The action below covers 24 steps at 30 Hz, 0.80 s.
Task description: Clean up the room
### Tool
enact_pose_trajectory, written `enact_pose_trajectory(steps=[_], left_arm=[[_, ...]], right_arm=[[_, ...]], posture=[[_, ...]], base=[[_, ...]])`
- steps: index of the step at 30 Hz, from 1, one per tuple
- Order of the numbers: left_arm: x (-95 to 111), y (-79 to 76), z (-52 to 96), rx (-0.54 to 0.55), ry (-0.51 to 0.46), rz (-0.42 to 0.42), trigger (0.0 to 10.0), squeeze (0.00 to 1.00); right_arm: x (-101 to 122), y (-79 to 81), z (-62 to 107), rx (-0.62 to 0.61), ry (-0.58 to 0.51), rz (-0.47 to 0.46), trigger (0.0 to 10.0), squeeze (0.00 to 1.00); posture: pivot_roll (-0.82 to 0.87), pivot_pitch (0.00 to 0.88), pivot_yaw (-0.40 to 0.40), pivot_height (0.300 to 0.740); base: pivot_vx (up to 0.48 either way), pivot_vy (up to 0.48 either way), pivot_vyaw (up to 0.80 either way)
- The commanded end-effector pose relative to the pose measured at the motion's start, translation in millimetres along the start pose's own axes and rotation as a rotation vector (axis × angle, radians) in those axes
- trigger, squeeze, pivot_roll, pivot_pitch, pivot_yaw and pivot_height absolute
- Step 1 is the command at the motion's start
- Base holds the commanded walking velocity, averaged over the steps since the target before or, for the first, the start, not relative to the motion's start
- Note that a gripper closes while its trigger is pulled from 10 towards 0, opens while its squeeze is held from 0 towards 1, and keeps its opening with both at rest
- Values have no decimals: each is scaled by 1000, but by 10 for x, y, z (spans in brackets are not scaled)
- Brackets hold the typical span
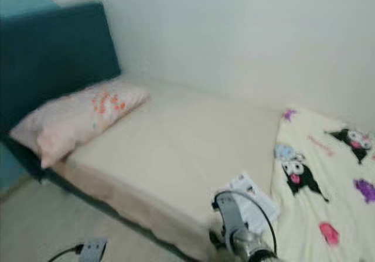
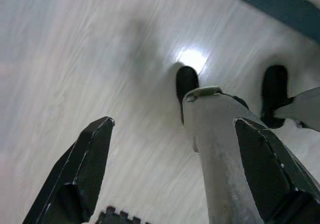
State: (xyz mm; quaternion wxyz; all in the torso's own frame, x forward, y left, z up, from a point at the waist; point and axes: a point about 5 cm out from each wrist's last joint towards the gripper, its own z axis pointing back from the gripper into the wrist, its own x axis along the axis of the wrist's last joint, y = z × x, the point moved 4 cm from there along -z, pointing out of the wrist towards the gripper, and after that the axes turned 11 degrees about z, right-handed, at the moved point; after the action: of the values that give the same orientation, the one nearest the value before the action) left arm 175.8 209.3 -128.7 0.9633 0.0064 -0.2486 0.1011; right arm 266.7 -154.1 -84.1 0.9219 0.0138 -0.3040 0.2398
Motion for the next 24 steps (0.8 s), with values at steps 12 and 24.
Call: enact_pose_trajectory(steps=[12, 24], left_arm=[[114, 80, 4, 16, -41, 39, 10000, 0], [1151, -100, 81, -123, -374, 146, 10000, 0]], right_arm=[[137, -142, 15, -80, -64, -88, 10000, 0], [540, -782, 211, -248, -285, -398, 10000, 0]], posture=[[-116, 0, -40, 725], [-110, 0, -45, 680]], base=[[0, 0, 0], [0, 0, 0]])
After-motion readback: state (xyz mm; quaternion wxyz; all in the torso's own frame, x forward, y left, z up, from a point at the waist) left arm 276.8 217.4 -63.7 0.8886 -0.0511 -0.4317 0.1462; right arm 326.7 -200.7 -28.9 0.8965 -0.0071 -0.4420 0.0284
